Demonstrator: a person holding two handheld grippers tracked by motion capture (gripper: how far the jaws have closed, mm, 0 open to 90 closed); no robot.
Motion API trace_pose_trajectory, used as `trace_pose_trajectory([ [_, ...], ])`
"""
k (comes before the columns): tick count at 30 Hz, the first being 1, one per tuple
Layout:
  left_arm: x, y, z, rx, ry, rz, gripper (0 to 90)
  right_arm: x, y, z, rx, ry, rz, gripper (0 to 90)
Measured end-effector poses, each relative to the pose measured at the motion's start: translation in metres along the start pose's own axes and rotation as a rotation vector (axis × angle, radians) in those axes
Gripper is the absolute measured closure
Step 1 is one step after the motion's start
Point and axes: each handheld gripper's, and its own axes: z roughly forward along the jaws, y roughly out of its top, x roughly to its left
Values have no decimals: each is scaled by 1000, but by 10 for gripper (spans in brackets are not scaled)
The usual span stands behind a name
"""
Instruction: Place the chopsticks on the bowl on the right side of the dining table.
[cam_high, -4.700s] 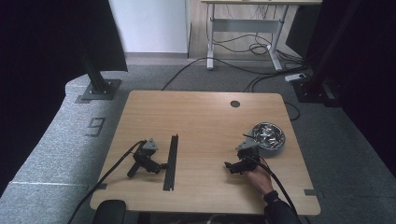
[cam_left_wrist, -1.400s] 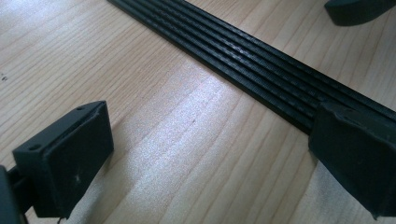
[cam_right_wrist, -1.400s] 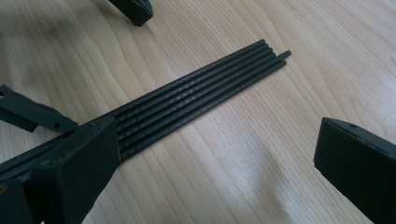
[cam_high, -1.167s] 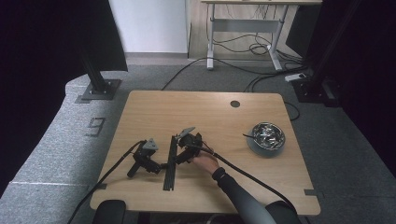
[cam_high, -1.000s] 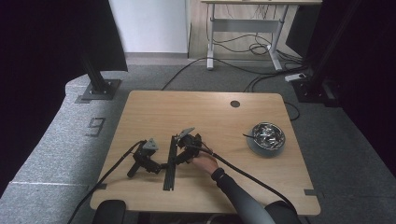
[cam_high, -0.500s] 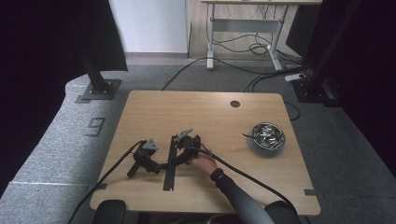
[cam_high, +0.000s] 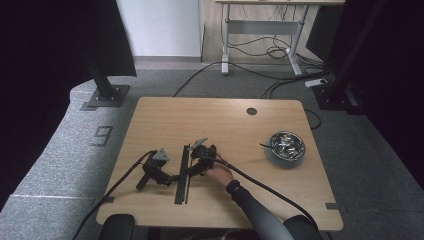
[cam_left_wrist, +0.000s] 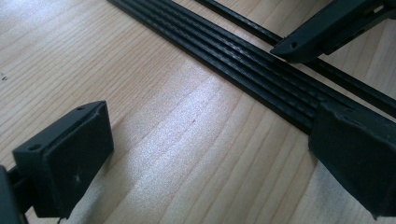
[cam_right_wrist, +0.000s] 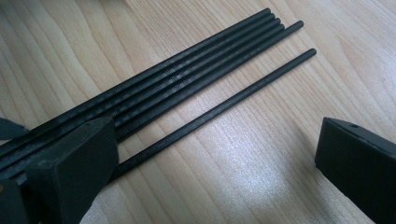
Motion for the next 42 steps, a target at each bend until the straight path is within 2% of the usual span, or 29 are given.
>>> trace_pose_trajectory([
  [13,0,0,0,0,0,-1,0,-9,-10,-6,-1,12,20,0],
  [22,0,0,0,-1,0,-1,0,-13,-23,-15,-19,20,12,0],
  [34,0,0,0,-1,-1,-2,0,-17,-33,-24,-9,23,7,0],
  [38,0,0,0,-1,0,-2,0,-18,-35,-28,-7,17,13,71],
  [42,0,0,0,-1,-1,-2,0,-23,-37,-36,-13,19,19,236],
])
